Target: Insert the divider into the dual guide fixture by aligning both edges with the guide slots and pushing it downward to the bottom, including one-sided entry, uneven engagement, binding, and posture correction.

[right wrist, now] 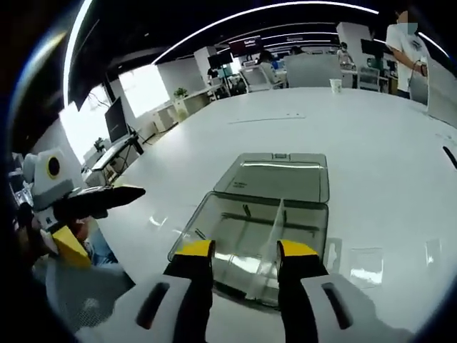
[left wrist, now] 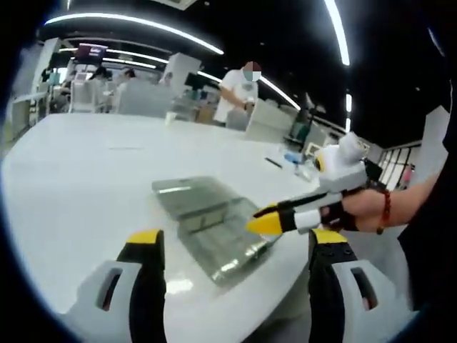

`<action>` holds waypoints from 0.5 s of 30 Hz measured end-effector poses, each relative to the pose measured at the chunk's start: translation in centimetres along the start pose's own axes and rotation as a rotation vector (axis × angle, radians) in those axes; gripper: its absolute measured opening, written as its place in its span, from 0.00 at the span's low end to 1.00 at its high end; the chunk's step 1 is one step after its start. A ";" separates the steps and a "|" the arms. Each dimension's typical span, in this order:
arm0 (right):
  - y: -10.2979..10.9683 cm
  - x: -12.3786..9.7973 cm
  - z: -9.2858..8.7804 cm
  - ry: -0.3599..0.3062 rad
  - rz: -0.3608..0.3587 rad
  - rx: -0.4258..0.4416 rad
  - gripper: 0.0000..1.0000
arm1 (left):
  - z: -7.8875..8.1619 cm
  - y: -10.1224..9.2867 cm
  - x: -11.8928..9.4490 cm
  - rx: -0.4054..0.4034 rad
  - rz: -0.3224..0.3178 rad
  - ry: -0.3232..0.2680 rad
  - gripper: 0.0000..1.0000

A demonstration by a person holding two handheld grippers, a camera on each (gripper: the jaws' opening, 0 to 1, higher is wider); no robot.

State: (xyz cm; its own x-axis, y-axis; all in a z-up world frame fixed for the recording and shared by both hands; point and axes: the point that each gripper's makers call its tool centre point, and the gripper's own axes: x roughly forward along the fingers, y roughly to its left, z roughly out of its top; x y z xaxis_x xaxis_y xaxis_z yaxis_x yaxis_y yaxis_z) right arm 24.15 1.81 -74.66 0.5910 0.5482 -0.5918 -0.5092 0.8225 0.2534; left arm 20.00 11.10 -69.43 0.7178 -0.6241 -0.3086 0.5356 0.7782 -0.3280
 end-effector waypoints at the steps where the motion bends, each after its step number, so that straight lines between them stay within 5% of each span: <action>1: 0.1 -0.2 0.1 -0.005 0.003 0.001 0.32 | -0.1 0.0 -0.1 0.002 0.006 0.006 0.79; 15: 0.7 -2.4 1.7 -0.096 0.056 0.018 0.30 | -0.9 2.4 -1.3 0.072 0.145 0.066 0.76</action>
State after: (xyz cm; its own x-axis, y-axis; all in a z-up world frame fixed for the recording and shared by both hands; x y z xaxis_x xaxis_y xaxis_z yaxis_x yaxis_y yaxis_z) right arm 23.41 1.37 -71.78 0.6194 0.6050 -0.5003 -0.5327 0.7920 0.2982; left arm 19.99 13.74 -70.64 0.7603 -0.5065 -0.4067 0.4610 0.8618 -0.2115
